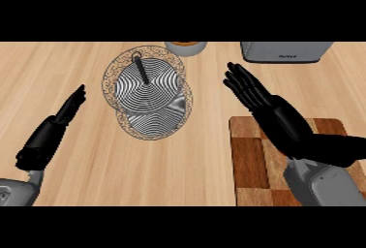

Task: Pick the bell pepper from the cutting board and place it in the tiered basket

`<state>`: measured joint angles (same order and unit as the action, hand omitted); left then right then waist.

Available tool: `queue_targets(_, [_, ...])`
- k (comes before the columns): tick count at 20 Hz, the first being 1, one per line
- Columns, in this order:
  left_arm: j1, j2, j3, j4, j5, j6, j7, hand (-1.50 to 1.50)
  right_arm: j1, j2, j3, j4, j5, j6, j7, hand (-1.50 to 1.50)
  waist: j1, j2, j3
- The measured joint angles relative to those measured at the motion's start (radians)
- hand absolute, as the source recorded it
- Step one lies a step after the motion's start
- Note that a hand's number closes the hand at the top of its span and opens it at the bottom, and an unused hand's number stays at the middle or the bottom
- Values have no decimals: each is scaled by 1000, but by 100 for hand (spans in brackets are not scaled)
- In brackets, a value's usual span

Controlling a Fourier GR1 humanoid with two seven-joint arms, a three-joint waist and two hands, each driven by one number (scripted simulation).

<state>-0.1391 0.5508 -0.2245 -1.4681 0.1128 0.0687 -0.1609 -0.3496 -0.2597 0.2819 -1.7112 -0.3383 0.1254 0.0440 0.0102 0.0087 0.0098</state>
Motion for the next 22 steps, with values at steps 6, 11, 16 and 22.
queue_targets(6, [22,-61,60,2,91,28,121,0,106,-90,12,-63,-53,254,-179,150,-12,-8,-5])
queue_targets(11, [55,-111,79,8,165,36,182,0,196,-157,-109,61,133,104,-216,-150,-30,-8,-8])
queue_targets(16, [73,-112,103,-34,208,20,249,0,267,-185,-163,160,265,63,-433,-150,-15,-8,-8])
queue_targets(22, [83,-123,109,-52,211,32,278,0,268,-374,-223,108,455,33,-478,-150,-21,-14,-10])
